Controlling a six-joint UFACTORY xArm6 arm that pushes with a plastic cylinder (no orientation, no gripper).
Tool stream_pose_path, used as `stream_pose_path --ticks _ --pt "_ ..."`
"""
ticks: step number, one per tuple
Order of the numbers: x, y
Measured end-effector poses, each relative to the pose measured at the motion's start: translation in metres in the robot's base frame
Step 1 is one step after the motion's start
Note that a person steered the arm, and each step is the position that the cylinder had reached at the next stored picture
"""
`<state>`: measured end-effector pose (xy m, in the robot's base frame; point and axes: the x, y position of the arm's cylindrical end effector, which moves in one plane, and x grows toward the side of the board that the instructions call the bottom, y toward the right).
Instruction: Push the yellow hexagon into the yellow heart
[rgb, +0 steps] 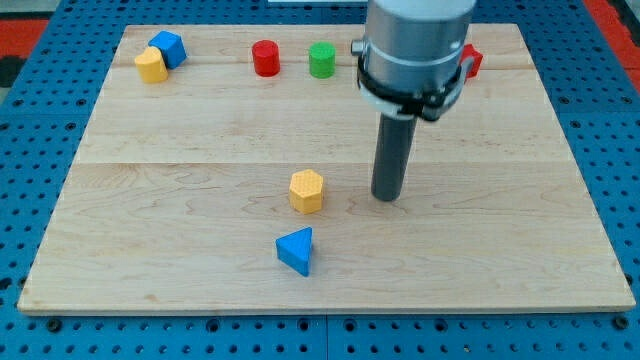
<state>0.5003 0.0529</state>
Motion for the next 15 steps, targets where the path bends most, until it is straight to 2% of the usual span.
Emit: stream_pose_path --ticks 1,3,5,6,8,10,11,12,13,15 --pt "-0.008 -0.073" --pt "-0.063 -0.202" --pt "-0.012 -0.233" --pt "-0.035 -0.261" --pt "-0.078 -0.267" --pt "-0.06 -0.192" --pt "-0.078 -0.187" --pt "-0.108 -0.217" --pt "-0.119 -0.229" --pt "-0.117 -0.256"
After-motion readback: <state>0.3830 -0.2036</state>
